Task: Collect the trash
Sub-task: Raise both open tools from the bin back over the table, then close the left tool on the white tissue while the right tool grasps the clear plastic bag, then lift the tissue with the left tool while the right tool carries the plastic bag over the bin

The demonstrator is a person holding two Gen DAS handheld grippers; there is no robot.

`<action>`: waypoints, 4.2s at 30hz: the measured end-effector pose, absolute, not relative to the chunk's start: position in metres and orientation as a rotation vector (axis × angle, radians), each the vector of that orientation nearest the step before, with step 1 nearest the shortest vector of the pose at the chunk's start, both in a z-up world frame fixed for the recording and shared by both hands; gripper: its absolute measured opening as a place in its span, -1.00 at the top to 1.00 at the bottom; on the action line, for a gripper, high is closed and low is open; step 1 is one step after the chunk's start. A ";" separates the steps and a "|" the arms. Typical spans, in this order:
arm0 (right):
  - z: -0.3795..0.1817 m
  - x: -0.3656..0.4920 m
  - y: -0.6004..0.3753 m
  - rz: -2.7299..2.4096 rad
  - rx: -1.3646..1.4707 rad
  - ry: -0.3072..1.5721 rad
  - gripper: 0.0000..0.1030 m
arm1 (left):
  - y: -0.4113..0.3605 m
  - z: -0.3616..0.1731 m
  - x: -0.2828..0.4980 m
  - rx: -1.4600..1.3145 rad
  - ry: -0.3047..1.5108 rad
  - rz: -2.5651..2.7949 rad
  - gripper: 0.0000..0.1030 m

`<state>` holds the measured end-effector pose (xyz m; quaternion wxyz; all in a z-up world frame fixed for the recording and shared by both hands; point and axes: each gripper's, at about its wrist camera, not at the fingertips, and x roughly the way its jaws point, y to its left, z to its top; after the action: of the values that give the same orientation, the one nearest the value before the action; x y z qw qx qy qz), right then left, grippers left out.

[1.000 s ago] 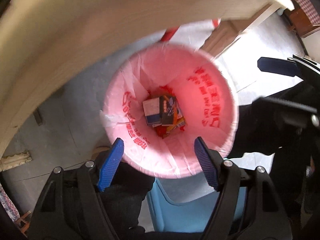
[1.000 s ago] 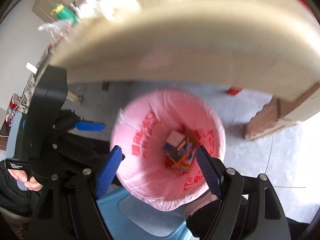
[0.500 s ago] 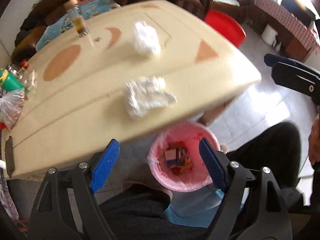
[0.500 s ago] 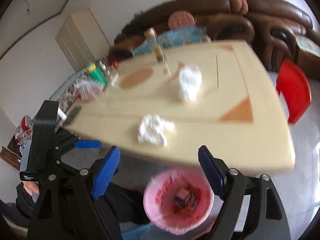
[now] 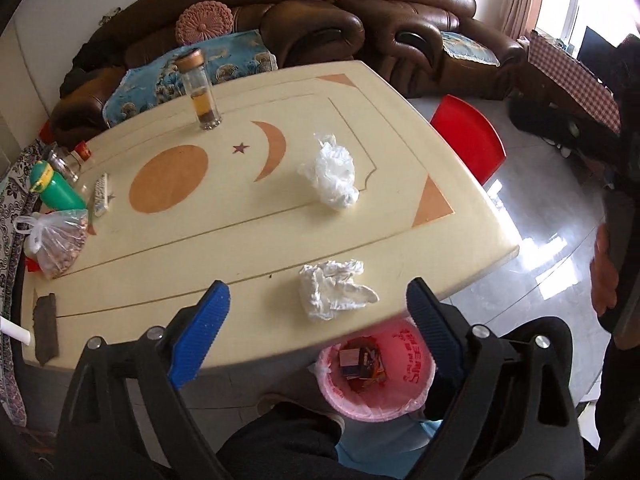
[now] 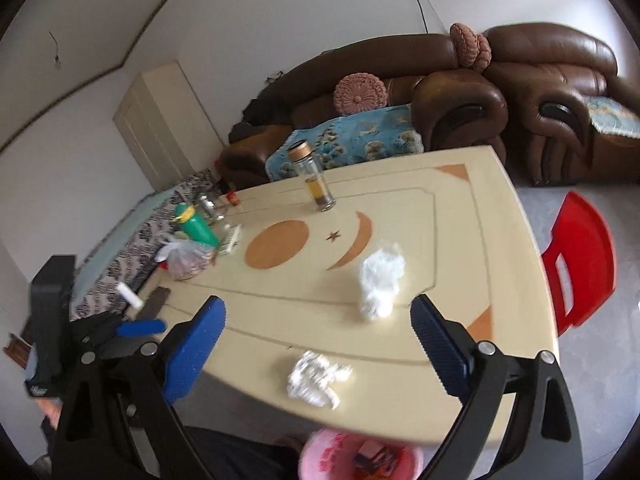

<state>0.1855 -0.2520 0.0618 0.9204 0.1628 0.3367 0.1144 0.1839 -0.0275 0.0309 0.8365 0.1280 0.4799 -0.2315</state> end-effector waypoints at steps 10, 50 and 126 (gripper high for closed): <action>0.029 0.248 -0.250 0.196 0.295 0.777 -0.77 | -0.052 -0.042 0.214 0.273 1.179 -0.477 -0.72; -0.142 0.415 -0.204 0.085 0.129 1.127 -0.77 | -0.092 -0.160 0.275 0.224 1.425 -0.455 -0.71; 0.017 0.118 -0.182 0.091 0.016 0.696 0.49 | -0.034 -0.009 0.160 0.200 0.945 -0.319 0.37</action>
<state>0.1183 -0.1816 0.0170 0.9390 0.0076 0.3408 0.0447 0.1603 -0.0344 -0.0092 0.8733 0.0955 0.4526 -0.1527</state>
